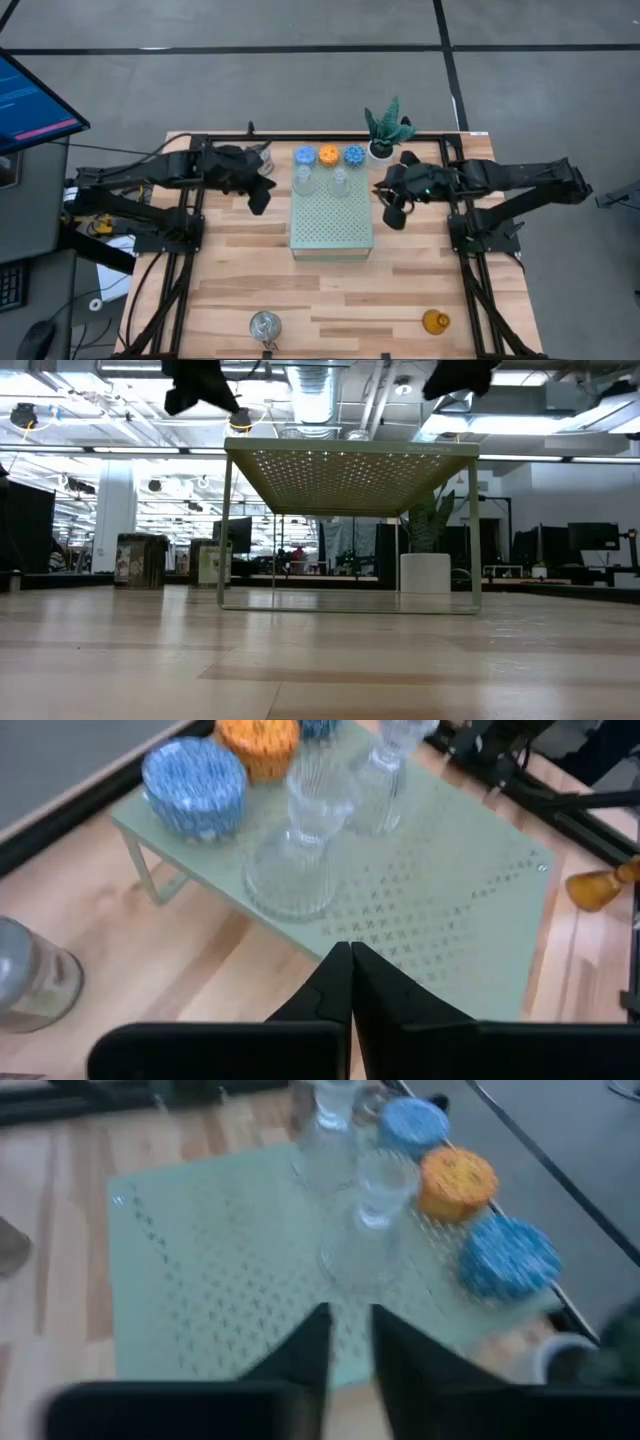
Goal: Stock candles and holders on shelf
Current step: Put the transparent candle holder on the shelf aligned with the other transparent candle holder
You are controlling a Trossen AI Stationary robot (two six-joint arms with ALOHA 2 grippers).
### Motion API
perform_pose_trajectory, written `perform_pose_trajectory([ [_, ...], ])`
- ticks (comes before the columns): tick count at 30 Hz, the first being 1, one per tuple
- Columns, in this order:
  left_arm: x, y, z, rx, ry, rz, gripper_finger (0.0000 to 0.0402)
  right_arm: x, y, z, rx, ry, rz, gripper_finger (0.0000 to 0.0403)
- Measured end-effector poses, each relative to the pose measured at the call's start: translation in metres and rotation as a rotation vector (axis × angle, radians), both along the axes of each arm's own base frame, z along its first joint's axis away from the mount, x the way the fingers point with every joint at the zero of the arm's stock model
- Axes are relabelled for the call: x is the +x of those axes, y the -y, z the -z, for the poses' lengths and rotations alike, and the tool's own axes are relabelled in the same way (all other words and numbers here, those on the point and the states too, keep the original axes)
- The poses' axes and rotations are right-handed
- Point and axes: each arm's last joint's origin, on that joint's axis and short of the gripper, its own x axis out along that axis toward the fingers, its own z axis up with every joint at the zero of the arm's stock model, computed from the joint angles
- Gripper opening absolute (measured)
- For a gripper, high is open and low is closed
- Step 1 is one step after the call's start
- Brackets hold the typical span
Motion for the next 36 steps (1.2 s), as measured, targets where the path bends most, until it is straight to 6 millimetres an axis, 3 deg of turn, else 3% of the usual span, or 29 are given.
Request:
perform_pose_trajectory([
  [2, 0.002, 0.000, 0.006, 0.001, 0.003, 0.002, 0.0002, 0.008, 0.007, 0.010, 0.018, 0.041, -0.021, 0.0014],
  [8, 0.005, -0.001, 0.014, 0.003, 0.027, 0.002, 0.0002, 0.018, 0.023, 0.048, 0.025, 0.044, 0.011, 0.0006],
  [15, 0.008, -0.001, 0.017, 0.004, 0.048, 0.003, 0.0003, 0.035, 0.044, 0.066, 0.040, 0.071, 0.013, 0.0001],
  [22, 0.008, -0.001, 0.016, 0.005, 0.056, 0.002, 0.0002, 0.057, 0.052, 0.089, 0.085, 0.037, -0.037, 0.0000],
  [28, 0.008, -0.001, 0.015, 0.005, 0.064, 0.001, 0.0004, 0.066, 0.055, 0.098, 0.093, 0.039, -0.051, 0.0000],
  [36, 0.009, -0.001, 0.015, 0.005, 0.070, 0.001, 0.0005, 0.067, 0.056, 0.095, 0.104, 0.045, -0.069, 0.0000],
])
